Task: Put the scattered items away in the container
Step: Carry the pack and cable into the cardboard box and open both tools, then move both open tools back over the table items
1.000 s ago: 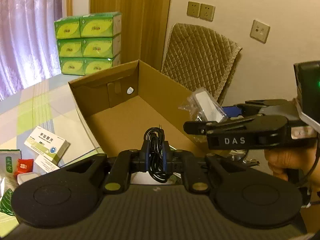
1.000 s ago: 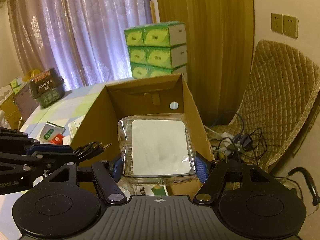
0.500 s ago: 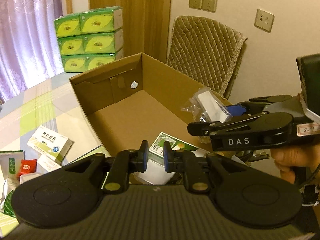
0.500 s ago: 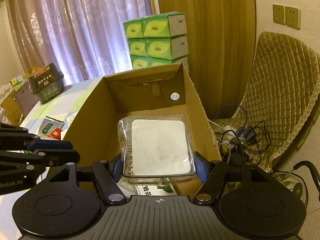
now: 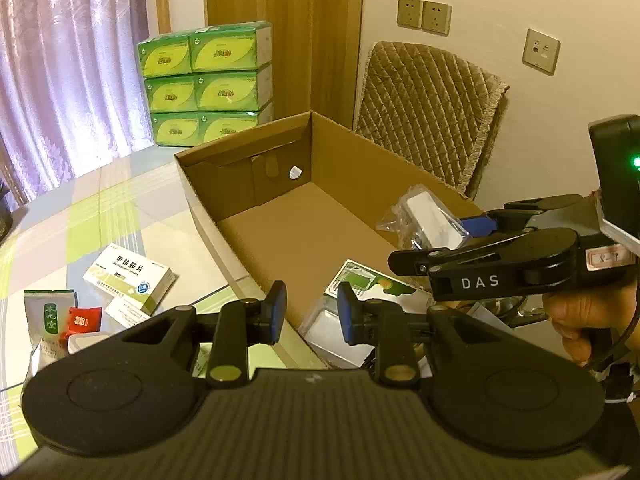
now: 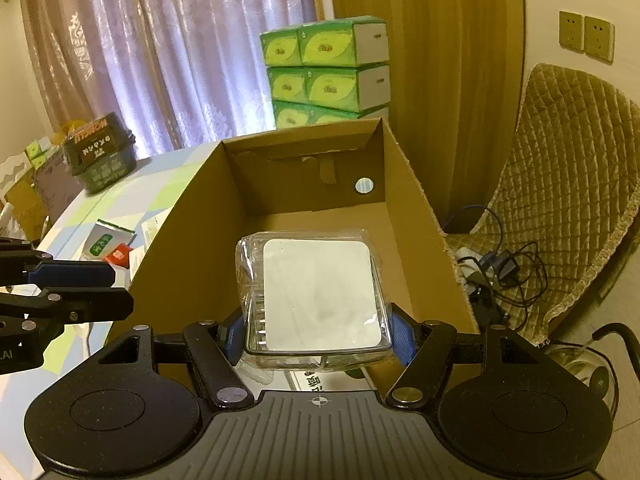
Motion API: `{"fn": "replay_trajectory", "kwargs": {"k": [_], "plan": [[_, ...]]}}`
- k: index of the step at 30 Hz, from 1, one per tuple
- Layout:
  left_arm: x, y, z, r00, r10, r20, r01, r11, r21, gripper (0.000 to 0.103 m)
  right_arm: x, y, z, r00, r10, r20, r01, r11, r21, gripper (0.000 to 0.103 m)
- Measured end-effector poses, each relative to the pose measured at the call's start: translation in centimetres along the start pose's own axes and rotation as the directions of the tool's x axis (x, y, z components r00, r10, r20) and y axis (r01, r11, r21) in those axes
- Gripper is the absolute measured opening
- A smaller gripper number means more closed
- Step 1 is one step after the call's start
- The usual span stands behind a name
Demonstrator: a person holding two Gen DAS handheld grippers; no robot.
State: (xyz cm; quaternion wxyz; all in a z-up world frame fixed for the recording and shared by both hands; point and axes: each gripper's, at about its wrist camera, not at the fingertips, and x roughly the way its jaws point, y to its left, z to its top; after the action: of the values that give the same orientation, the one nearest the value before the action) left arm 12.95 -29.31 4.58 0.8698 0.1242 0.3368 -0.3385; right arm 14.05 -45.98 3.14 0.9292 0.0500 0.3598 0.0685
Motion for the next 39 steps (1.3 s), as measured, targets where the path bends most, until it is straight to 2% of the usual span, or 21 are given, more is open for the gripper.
{"fn": "replay_trajectory", "kwargs": {"k": [16, 17, 26, 35, 39], "plan": [[0.0, 1.1, -0.9, 1.000, 0.009, -0.010, -0.010, 0.999, -0.047, 0.026, 1.1, 0.2, -0.3, 1.000, -0.014, -0.019, 0.014, 1.000, 0.004, 0.072], [0.0, 1.2, -1.0, 1.000, 0.011, -0.011, -0.011, 0.999, -0.052, 0.026, 1.1, 0.2, -0.4, 1.000, -0.009, -0.017, 0.009, 1.000, 0.005, 0.078], [-0.5, 1.8, -1.4, 1.000, 0.024, -0.007, -0.024, 0.997, -0.073, 0.031, 0.5, 0.7, -0.3, 1.000, -0.002, -0.003, 0.002, 1.000, 0.004, 0.079], [-2.2, 2.8, -2.5, 0.999, 0.039, 0.004, -0.039, 0.994, -0.101, 0.032, -1.0, 1.8, -0.1, 1.000, 0.000, 0.013, 0.000, 1.000, -0.004, 0.079], [-4.0, 4.8, -4.6, 0.997, 0.082, -0.005, -0.082, 0.987, -0.138, 0.037, -3.0, 3.2, 0.1, 0.998, 0.025, 0.055, -0.025, 1.000, 0.001, 0.079]]}}
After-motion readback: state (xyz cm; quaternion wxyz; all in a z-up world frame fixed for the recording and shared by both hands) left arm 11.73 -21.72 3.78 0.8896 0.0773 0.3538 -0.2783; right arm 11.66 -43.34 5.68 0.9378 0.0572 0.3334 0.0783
